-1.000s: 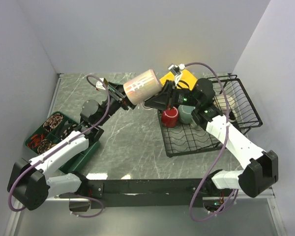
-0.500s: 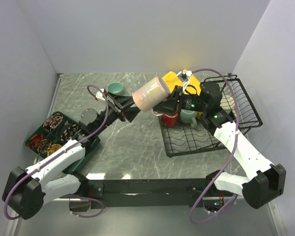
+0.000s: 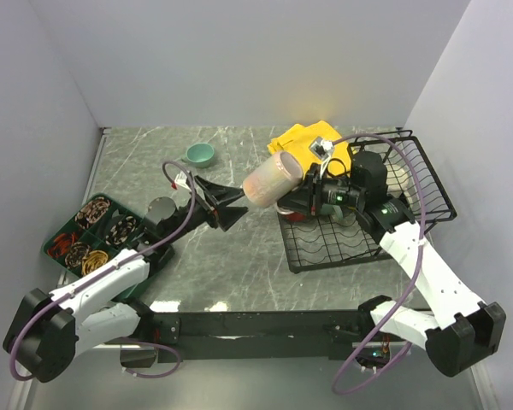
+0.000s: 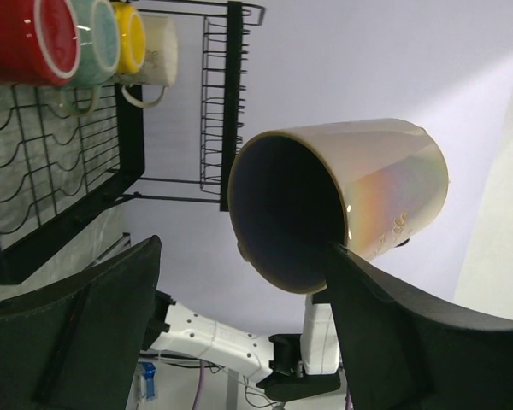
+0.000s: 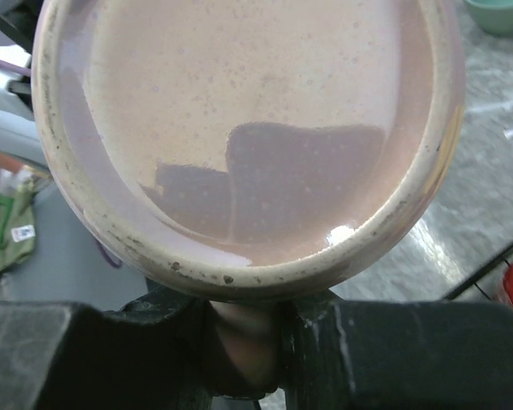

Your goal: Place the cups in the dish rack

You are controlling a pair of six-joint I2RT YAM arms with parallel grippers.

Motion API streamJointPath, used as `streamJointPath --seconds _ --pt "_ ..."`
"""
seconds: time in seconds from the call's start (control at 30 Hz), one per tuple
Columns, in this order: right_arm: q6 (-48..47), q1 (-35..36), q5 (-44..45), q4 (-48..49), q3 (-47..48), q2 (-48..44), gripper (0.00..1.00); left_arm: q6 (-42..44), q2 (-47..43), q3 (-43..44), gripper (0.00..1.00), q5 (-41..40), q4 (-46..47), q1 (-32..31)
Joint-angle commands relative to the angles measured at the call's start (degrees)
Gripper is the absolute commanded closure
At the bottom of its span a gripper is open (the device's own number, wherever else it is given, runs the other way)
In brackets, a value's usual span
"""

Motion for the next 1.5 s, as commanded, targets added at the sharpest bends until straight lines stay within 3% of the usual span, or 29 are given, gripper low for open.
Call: streamJointPath --seconds 0.0,0.83,1.47 --pt "-6.54 -0.95 3.02 -0.44 -0.16 -3.68 1.00 2.58 -3.82 -1.03 0.17 0.93 0.78 0.08" --pt "-24.92 -3.85 13.83 -13.62 -9.39 -15.10 1.00 12.69 -22.27 -5.69 0.13 -1.36 -18.03 6.05" --pt "-32.65 -7.72 19.89 -18.37 -15.55 -21.53 1.00 13.22 -28.52 -10.26 0.13 -0.66 -20.41 7.20"
